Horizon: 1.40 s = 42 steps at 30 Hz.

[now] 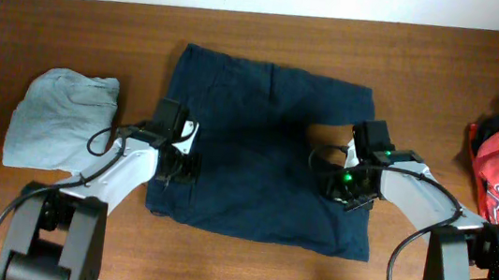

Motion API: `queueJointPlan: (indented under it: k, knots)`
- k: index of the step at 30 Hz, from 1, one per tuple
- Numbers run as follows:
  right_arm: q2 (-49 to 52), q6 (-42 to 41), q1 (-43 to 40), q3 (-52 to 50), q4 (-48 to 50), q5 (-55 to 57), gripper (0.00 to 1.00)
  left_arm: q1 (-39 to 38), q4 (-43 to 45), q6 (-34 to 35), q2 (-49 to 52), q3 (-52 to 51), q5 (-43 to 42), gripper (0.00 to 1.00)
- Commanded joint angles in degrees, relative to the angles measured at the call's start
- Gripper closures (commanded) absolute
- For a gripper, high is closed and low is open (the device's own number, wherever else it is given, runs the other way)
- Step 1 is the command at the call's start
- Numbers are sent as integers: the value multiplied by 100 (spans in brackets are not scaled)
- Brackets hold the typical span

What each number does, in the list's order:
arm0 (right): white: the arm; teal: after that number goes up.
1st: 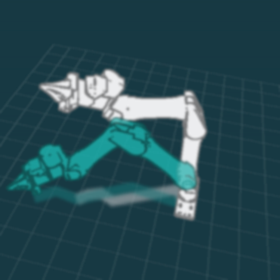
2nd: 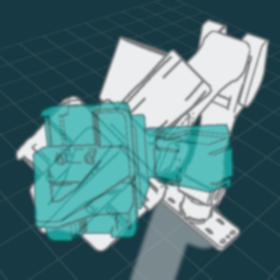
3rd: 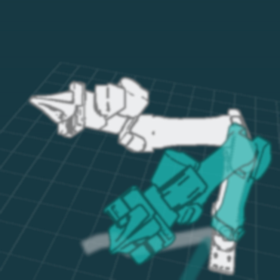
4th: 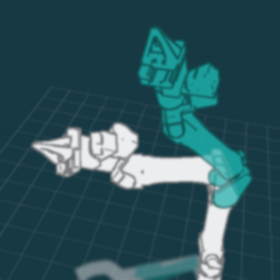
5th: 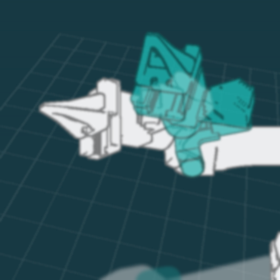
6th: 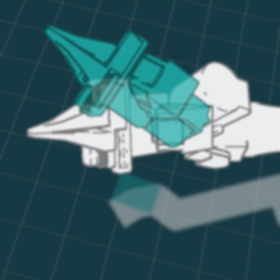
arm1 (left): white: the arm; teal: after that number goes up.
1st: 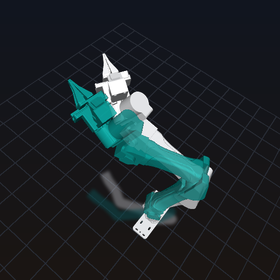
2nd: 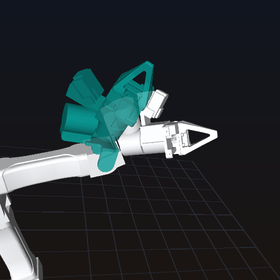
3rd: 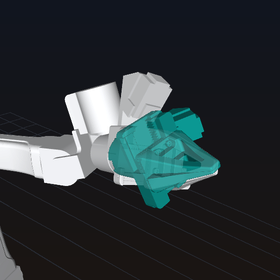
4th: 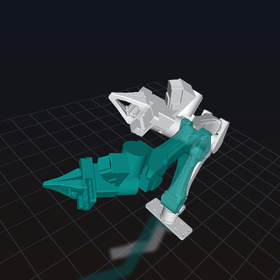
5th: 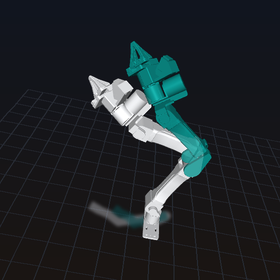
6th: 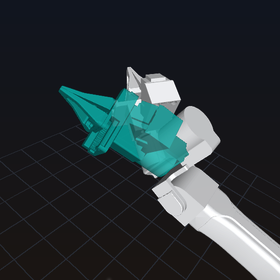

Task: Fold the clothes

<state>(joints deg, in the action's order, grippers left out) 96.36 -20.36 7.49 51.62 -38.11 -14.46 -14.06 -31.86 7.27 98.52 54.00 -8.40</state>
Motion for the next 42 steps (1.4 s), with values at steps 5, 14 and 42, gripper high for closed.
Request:
queueJointPlan:
  k: [5, 14, 42]
  knots:
    - [76, 35, -7, 2, -1193, 55, 90, 24, -1222, 1180, 251, 22, -79, 99]
    - [20, -160, -7, 2, -2339, 48, 96, 24, -2496, 1504, 232, 22, -81, 100]
    - [778, 229, -798, 1478, 2511, -577, 72, 17, 216, 31, -264, 199, -85, 100]
